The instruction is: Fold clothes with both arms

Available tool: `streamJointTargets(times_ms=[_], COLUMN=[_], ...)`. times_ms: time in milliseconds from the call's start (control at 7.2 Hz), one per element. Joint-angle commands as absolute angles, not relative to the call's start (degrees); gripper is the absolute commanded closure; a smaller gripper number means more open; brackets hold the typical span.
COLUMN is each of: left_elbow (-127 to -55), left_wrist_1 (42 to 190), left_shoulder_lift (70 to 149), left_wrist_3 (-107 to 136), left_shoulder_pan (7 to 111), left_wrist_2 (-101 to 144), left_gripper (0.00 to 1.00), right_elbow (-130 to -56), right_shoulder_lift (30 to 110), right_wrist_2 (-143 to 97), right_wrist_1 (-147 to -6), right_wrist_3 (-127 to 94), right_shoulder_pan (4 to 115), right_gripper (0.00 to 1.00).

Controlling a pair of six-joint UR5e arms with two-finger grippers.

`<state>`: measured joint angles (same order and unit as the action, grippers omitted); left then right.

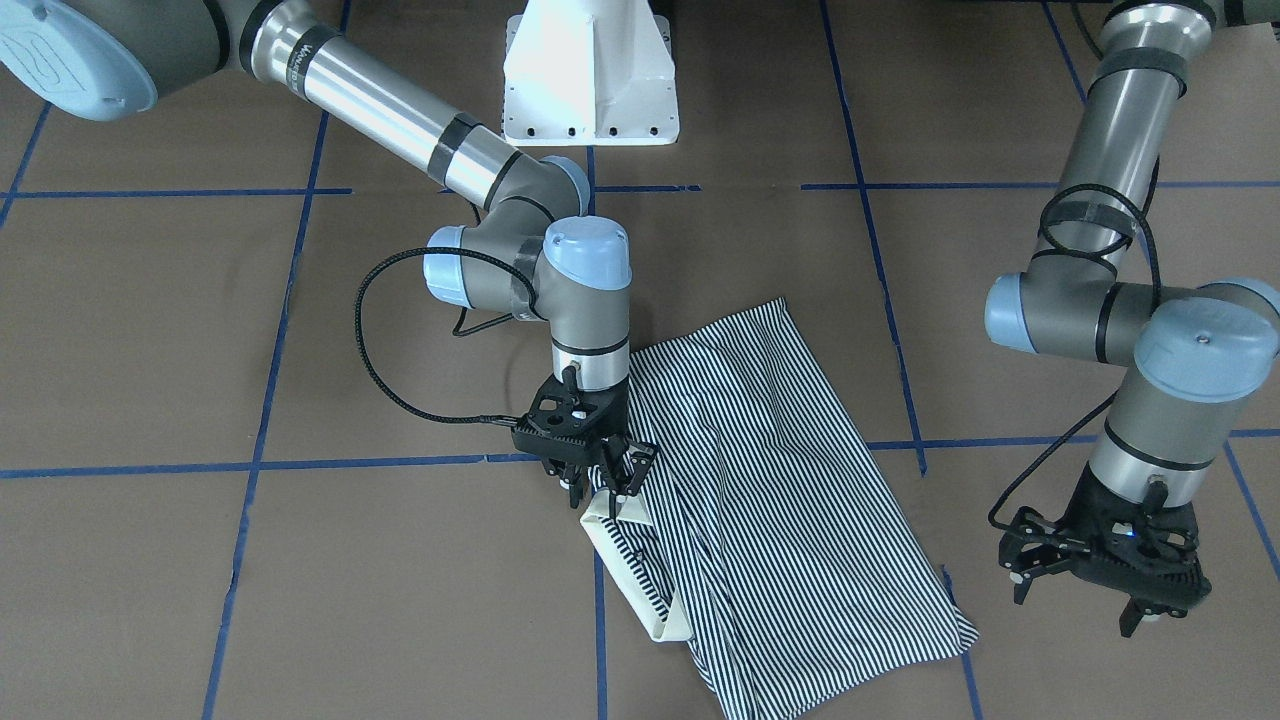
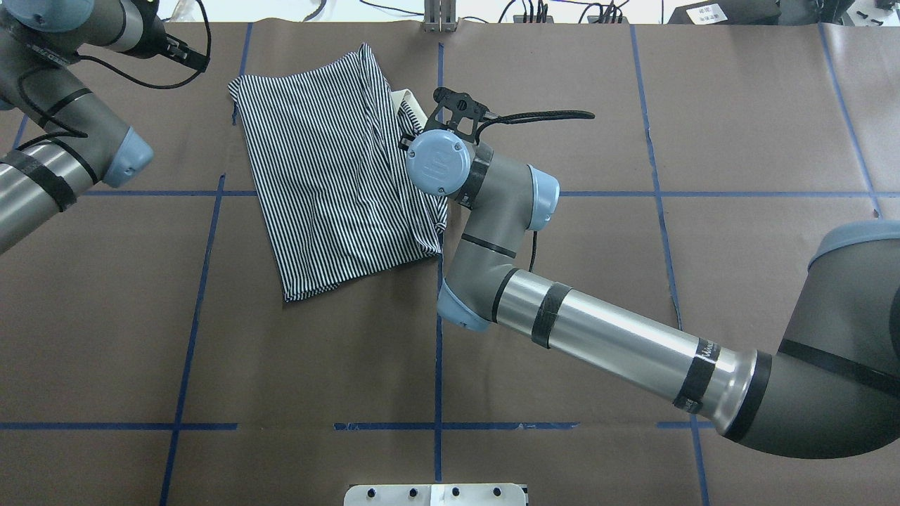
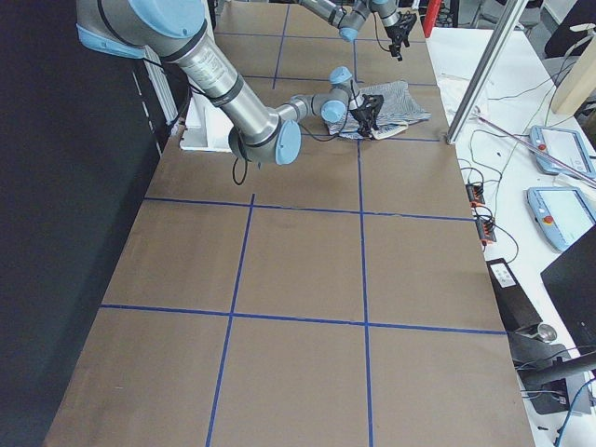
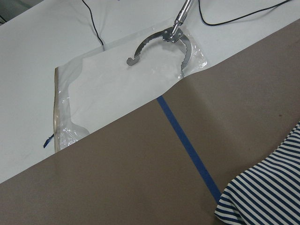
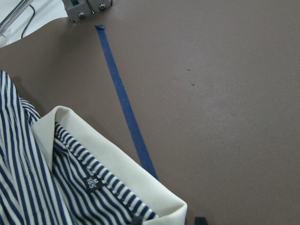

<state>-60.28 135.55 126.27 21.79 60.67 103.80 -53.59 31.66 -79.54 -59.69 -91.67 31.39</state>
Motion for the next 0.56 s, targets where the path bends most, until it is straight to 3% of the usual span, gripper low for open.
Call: streamJointTargets(times_ms=[0, 417], left_elbow=[-60.91, -63.02], left_wrist_1=[135.53, 135.62], left_shoulder_lift=[125.95, 124.63], left_wrist_3=[21.80, 21.80], left_shoulder_pan=[60.73, 60.64], left_wrist_2=[103.80, 103.80], left_gripper=[0.00, 0.00], right_elbow=[-53.44, -57.89], right_shoulder_lift=[31.64, 32.68], right_wrist_2=[-79.54, -79.98], right_wrist_1=[-59.77, -61.08], right_wrist_3=[-91.58, -90.79], right_shoulder_pan=[31.38, 31.90], right_gripper=[1.00, 1.00])
